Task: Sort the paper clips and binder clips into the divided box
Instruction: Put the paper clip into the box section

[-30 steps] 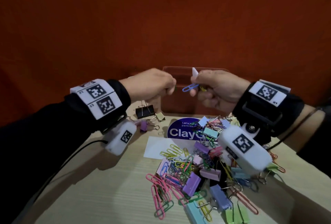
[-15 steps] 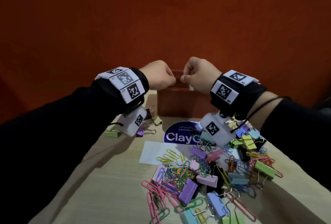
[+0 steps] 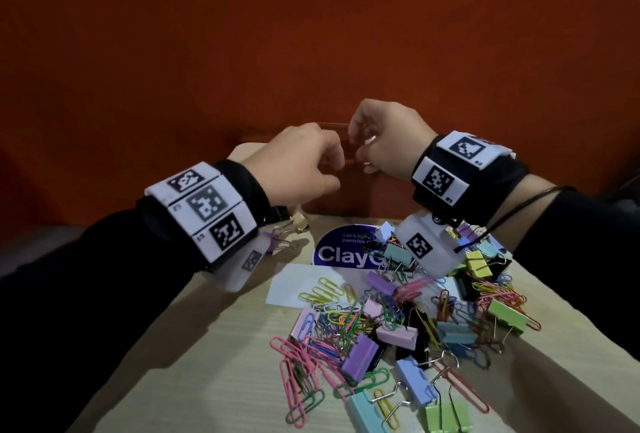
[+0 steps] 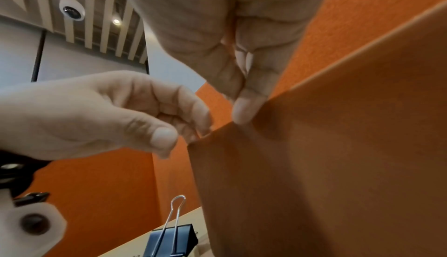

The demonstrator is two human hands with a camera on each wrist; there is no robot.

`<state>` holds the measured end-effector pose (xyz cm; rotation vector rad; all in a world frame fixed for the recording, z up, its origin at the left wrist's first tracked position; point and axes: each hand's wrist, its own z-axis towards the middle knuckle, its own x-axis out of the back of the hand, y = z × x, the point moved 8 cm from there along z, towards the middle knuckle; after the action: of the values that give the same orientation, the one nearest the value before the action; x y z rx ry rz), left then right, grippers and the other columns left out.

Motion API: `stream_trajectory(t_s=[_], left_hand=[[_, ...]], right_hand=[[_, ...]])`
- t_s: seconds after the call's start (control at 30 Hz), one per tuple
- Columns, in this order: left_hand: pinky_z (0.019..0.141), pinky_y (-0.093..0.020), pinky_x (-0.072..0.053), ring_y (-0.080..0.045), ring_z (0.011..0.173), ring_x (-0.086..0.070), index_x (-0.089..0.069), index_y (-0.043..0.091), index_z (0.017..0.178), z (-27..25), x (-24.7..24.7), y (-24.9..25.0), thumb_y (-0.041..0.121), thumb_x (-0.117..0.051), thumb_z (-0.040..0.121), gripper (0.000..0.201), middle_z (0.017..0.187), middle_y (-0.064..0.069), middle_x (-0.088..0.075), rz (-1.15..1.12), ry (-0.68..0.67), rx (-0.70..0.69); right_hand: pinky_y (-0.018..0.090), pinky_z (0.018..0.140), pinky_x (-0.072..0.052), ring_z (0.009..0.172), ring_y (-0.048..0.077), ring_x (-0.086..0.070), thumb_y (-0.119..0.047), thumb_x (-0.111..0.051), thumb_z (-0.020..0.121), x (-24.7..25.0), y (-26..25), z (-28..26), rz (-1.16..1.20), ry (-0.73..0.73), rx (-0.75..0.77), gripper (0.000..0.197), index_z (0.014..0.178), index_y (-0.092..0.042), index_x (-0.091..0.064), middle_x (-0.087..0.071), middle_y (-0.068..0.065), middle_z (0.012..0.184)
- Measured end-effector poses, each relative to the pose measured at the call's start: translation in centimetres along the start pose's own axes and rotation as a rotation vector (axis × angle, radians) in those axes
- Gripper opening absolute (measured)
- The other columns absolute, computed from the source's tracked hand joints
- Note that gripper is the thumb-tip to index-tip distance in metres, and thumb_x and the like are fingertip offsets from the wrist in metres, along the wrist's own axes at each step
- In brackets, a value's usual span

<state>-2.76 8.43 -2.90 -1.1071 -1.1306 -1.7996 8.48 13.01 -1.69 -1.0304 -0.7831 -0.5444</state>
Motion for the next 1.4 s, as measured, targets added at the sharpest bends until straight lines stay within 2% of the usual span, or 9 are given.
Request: stream_trajectory(t_s=[0.13,0.23,0.33,0.6,0.83,0.97,1.1,1.2,1.4], left_hand=[[0.070,-0.024,-0.039,-0.010,0.087,-0.053,-0.069,0.029,0.085,-1.7,-0.6,1.3,0.026,-0.073,0.077,0.009,0.096,0.008,-0.057,0.107,-0.059,-0.077],[0.064,-0.018,-0.047,-0.004,0.073,-0.062,-0.077,0.026,0.082,-3.1,-3.0,1.2,0.020,-0.075,0.074,0.010,0.082,0.008,-0.071,0.077,-0.348,-0.105],[0.062,-0.019,-0.049,0.002,0.066,-0.062,-0.076,0.028,0.093,-5.0,-5.6,1.3,0.025,-0.080,0.072,0.022,0.070,0.015,-0.069,0.040,-0.573,-0.107],[0.049,-0.006,-0.038,0.008,0.053,-0.053,-0.074,0.024,0.092,-5.8,-6.9,2.3,0.028,-0.086,0.067,0.028,0.065,0.016,-0.063,0.057,-0.620,-0.165],[0.038,-0.006,-0.029,0.007,0.040,-0.047,-0.056,0.031,0.057,-5.6,-7.2,2.0,0.021,-0.083,0.070,0.032,0.041,0.019,-0.051,0.075,-0.633,-0.142],[0.042,-0.008,-0.032,0.003,0.042,-0.047,-0.061,0.025,0.062,-5.7,-7.4,1.7,0.021,-0.081,0.072,0.022,0.044,0.016,-0.053,0.074,-0.652,-0.155],[0.047,-0.011,-0.035,0.003,0.046,-0.049,-0.068,0.021,0.079,-5.8,-7.4,1.7,0.017,-0.078,0.072,0.012,0.051,0.016,-0.056,0.040,-0.669,-0.163],[0.051,-0.017,-0.038,0.001,0.050,-0.048,-0.069,0.022,0.097,-5.9,-7.5,1.7,0.027,-0.083,0.069,0.031,0.059,0.013,-0.057,0.015,-0.680,-0.168],[0.047,-0.012,-0.035,0.003,0.049,-0.048,-0.067,0.022,0.094,-5.7,-7.8,2.0,0.030,-0.085,0.066,0.034,0.062,0.013,-0.058,0.060,-0.643,-0.171]], right_hand=[[0.012,0.058,-0.040,0.067,0.013,-0.055,-0.006,-0.060,0.075,0.5,-3.8,-3.1,-0.177,0.079,0.252,0.017,0.086,-0.019,-0.061,-0.057,-0.010,0.070],[0.013,0.080,-0.036,0.060,0.004,-0.056,-0.011,-0.067,0.073,-1.7,-5.4,-6.2,-0.303,-0.190,0.356,0.006,0.076,-0.016,-0.067,-0.059,-0.010,0.063],[0.010,0.058,-0.037,0.052,-0.002,-0.051,-0.023,-0.077,0.070,-3.7,-4.7,-8.9,-0.399,-0.491,0.336,0.012,0.064,-0.022,-0.067,-0.059,-0.010,0.056],[0.026,0.066,-0.048,0.072,0.010,-0.055,-0.050,-0.073,0.072,-7.3,-4.2,-12.0,-0.547,-0.736,0.325,0.035,0.100,-0.029,-0.072,-0.061,-0.010,0.071],[0.025,0.059,-0.042,0.074,0.012,-0.057,-0.040,-0.074,0.075,-8.5,-4.4,-11.8,-0.539,-0.758,0.359,0.021,0.087,-0.023,-0.070,-0.066,-0.007,0.077],[0.025,0.061,-0.046,0.060,0.005,-0.051,-0.024,-0.072,0.076,-7.8,-4.3,-11.4,-0.472,-0.706,0.354,0.002,0.076,-0.022,-0.071,-0.056,-0.013,0.058],[0.027,0.070,-0.051,0.066,0.005,-0.055,-0.023,-0.073,0.075,-7.1,-3.8,-11.2,-0.434,-0.682,0.320,0.007,0.081,-0.023,-0.072,-0.060,-0.013,0.062],[0.023,0.069,-0.047,0.067,0.004,-0.052,-0.030,-0.075,0.074,-7.3,-3.5,-11.5,-0.442,-0.714,0.309,0.018,0.091,-0.027,-0.072,-0.055,-0.015,0.062],[0.023,0.061,-0.043,0.062,0.005,-0.050,-0.029,-0.074,0.075,-7.7,-3.1,-11.7,-0.540,-0.772,0.308,0.010,0.082,-0.023,-0.072,-0.054,-0.013,0.059]])
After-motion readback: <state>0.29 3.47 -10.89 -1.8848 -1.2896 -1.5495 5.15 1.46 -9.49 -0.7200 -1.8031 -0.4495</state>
